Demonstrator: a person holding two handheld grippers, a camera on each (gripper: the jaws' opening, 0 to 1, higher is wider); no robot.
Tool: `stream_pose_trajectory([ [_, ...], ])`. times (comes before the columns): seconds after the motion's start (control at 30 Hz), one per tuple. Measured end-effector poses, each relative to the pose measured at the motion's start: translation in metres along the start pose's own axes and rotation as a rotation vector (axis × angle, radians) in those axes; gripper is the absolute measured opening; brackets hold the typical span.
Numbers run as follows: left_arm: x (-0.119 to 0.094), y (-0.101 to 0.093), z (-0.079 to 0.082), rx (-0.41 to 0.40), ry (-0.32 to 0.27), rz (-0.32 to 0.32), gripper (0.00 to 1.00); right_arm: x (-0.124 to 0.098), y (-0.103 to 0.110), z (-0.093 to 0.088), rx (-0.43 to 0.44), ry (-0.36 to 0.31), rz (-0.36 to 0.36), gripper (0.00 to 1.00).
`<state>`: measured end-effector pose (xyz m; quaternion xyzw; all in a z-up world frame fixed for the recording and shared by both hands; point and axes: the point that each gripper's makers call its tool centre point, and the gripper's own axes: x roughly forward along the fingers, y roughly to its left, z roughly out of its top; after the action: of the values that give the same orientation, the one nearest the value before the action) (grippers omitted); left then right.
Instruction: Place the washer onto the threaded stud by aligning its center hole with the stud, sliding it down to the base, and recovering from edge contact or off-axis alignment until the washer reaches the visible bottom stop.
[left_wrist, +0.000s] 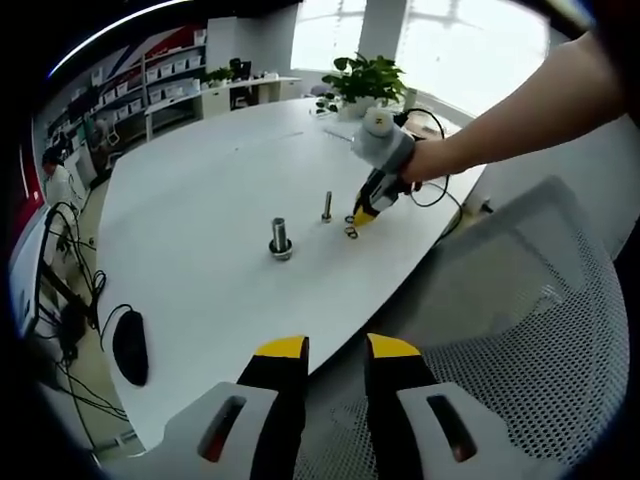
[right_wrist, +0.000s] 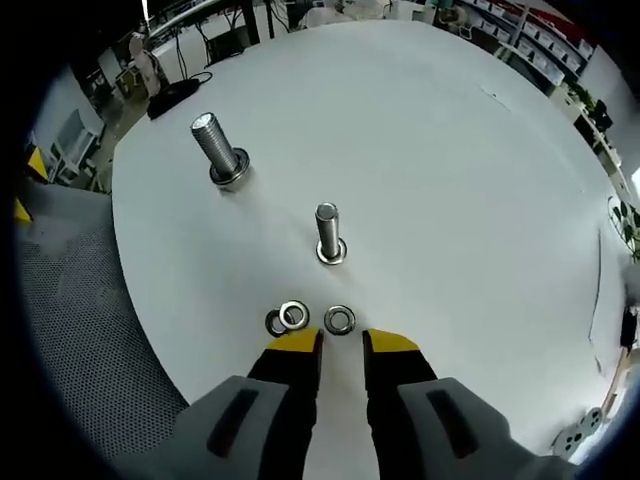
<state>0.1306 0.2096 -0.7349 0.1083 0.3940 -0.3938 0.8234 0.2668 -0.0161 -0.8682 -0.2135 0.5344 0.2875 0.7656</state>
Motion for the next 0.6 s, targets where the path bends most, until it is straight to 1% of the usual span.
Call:
stream_pose_trajectory([
  [0.1, 0.0007, -0.0004, -0.0018, 0.002, 0.010, -0.002, 0.20, 0.0009, 0.0004, 0.0027, -0.014, 0.024, 0.010, 0.19],
  [0.23, 0.0006, -0.0003, -0.0013, 0.002, 0.008, 0.000, 0.20, 0.0017, -0.0001, 0.0025, -0.044, 0.079, 0.030, 0.19],
  [0.4, 0.0010, -0.0003, -0.0027, 0.006, 0.016, 0.001, 0.20, 0.0029, 0.0020, 0.0056, -0.127, 0.185, 0.022, 0.17],
  [0.5, 0.0013, 0.0004, -0.0035, 0.006, 0.019, 0.003, 0.20, 0.0049, 0.0028, 0.0063, -0.154, 0.207, 0.021, 0.17],
  [0.6, 0.0016, 0.0012, -0.0034, 0.004, 0.019, 0.005, 0.19, 0.0034, 0.0028, 0.0054, -0.159, 0.213, 0.021, 0.17],
])
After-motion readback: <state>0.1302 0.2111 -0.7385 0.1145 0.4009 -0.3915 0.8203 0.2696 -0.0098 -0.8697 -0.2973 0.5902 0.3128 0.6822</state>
